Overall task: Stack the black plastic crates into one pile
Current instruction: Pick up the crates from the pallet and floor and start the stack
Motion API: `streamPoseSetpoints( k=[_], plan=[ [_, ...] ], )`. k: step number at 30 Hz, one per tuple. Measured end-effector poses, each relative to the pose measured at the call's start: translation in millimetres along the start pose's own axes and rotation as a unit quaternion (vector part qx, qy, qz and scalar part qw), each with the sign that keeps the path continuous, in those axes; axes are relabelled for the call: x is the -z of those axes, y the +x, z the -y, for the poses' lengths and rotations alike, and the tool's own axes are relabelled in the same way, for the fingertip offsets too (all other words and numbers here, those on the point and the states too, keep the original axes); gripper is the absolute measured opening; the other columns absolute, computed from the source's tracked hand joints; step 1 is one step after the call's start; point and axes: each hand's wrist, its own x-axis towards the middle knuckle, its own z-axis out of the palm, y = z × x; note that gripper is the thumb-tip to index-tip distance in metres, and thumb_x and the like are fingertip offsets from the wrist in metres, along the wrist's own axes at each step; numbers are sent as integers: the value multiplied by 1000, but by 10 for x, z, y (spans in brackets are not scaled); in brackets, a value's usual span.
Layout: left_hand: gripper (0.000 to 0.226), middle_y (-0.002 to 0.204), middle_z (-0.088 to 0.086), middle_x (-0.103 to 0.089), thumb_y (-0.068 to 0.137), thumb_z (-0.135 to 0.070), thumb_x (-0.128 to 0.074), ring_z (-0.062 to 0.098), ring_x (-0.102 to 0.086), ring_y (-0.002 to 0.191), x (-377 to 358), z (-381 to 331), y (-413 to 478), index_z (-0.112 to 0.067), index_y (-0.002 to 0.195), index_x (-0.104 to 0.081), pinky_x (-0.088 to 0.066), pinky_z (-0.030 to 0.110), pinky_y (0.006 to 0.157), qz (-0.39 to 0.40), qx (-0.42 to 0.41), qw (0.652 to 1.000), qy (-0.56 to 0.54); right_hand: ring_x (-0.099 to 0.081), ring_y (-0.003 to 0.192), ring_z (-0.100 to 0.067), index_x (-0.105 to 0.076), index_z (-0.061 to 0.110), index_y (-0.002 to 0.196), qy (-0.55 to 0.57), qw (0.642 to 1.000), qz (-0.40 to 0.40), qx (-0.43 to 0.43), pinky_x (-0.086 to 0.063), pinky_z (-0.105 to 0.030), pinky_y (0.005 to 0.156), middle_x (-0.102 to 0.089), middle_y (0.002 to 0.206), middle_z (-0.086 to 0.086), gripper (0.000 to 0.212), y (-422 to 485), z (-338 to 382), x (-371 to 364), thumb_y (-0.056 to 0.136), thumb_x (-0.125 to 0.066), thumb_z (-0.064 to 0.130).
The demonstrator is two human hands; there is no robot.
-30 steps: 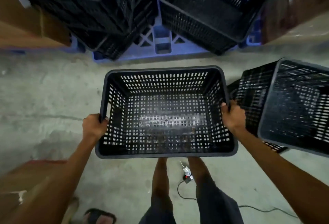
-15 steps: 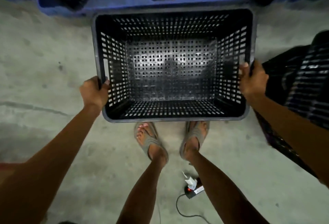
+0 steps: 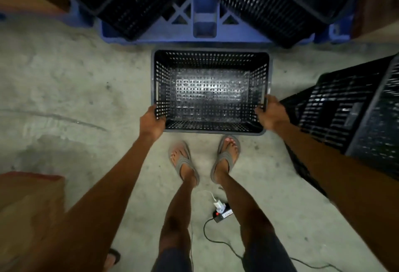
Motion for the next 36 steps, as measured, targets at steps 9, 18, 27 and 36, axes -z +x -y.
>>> streamPoseSetpoints(
  k=[9, 18, 27, 36],
  plan=[
    [43, 131, 18, -63, 93, -11, -54, 33, -61, 119, 1118, -921, -2445, -11, 136, -54, -44, 33, 105, 21, -32, 999, -37, -50, 132, -36, -37, 16, 149, 95, 994, 23, 44, -42, -41, 110, -41, 153, -16, 59, -2313, 884, 1305, 95, -58, 30],
    [44, 134, 17, -61, 91, -11, -60, 29, -59, 122, 1840, -1300, -3289, -8, 135, -55, -44, 30, 102, 9, -101, 994, -48, -61, 117, -33, -42, 13, 147, 144, 986, -21, 76, -49, -36, 94, -62, 131, -17, 53, -3159, 1165, 2153, 98, -54, 26],
    [44, 133, 20, -61, 91, -12, -60, 34, -59, 121, 2609, -1686, -3147, -3, 134, -56, -45, 38, 103, -89, -86, 983, -133, -65, 98, -33, -36, 17, 151, 110, 976, -43, 181, -53, -44, 84, -63, 122, -19, 54, -3143, 2088, 2802, 100, -50, 25],
    [39, 125, 21, -64, 95, -14, -55, 31, -59, 102, 3232, -2071, -2365, -2, 132, -55, -43, 34, 85, -100, -38, 956, -274, -49, 57, -22, -34, 21, 151, 49, 961, -89, 257, -39, -32, 47, -56, 67, -6, 52, -2712, 3392, 3193, 102, -49, 28]
  ],
)
